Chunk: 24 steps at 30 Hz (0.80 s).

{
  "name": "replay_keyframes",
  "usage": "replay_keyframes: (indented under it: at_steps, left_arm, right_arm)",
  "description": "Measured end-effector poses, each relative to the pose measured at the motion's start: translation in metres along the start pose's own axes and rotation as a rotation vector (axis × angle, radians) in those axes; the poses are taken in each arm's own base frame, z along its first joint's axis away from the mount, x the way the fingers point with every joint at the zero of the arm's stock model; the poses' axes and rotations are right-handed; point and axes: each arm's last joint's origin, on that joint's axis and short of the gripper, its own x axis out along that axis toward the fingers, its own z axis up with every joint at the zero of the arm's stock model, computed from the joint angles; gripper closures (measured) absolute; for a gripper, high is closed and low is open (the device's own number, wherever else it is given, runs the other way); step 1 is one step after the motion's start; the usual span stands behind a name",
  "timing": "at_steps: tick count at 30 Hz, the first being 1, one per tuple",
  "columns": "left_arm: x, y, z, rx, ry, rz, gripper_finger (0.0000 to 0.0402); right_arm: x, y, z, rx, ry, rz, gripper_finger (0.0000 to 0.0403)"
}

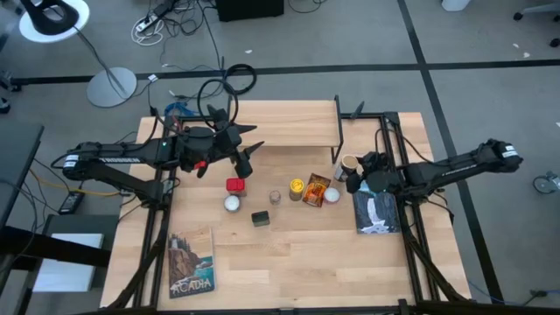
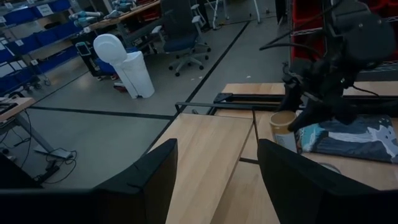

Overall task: Shelf spices
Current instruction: Remove the gold seasoning bottle from the shelf

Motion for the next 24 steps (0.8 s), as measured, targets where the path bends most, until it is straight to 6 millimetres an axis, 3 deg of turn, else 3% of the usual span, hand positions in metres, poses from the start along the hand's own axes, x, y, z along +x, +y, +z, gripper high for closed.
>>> replay_keyframes:
  at_steps: [24]
  left_arm:
    - [0.0, 0.0, 0.0, -0.001, 0.0, 0.001, 0.0175]
  right_arm:
    - [0.016, 0.025, -0.02, -0.163, 0.006, -0.008, 0.0119]
